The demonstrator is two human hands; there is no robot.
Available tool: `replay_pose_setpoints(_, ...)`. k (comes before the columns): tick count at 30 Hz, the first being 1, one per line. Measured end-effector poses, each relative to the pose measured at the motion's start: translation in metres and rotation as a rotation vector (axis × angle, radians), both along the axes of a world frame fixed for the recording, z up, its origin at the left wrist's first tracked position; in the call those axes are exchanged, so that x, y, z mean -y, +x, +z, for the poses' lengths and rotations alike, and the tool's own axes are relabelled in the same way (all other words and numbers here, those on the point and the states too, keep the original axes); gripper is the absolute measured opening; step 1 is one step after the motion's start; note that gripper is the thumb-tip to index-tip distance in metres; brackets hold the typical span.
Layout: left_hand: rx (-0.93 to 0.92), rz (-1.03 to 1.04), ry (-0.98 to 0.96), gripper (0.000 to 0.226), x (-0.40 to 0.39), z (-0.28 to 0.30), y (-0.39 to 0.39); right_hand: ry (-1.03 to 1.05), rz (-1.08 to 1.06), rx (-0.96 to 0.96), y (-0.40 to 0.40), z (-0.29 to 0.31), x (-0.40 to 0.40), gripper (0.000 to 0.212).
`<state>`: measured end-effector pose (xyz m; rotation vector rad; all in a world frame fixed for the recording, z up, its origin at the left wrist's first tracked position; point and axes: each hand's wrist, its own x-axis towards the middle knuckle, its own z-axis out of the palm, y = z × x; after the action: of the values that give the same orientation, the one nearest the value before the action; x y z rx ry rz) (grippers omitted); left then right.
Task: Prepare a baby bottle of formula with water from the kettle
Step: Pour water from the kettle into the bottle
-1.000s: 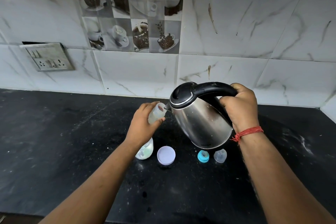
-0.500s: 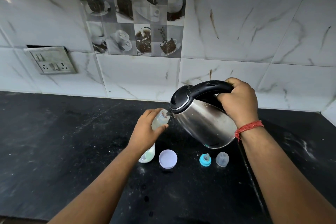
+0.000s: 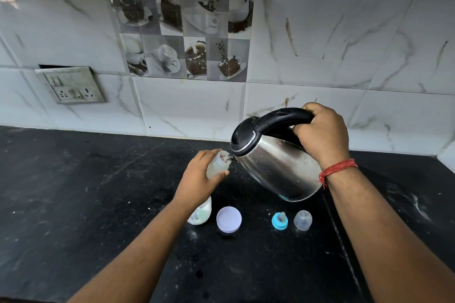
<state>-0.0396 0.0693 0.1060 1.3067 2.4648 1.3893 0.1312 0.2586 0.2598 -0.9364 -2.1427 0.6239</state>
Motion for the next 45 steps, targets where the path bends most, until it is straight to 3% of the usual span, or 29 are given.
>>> replay_pose_setpoints(17,0.013,-0.002,0.005,0.053,-0.008,-0.003,-0.003,0.009,0.013,0.004,-0.009,0.0,-0.012,0.024)
replay_pose_setpoints(21,0.027,-0.003,0.009,0.052,-0.01,-0.002,-0.004,-0.012,0.021,-0.008,-0.01,-0.004,-0.019,0.016)
replay_pose_setpoints(34,0.224,-0.012,0.142,0.047,-0.019,-0.004,-0.01,-0.532,0.054,-0.31,-0.006,-0.055,-0.057,0.02)
replay_pose_setpoints(38,0.335,-0.01,0.185,0.044,-0.024,-0.002,-0.01,-0.671,0.037,-0.404,-0.012,-0.078,-0.062,0.035)
replay_pose_setpoints(45,0.443,-0.025,0.224,0.041,-0.03,0.006,-0.012,-0.741,0.008,-0.48,-0.028,-0.115,-0.066,0.039)
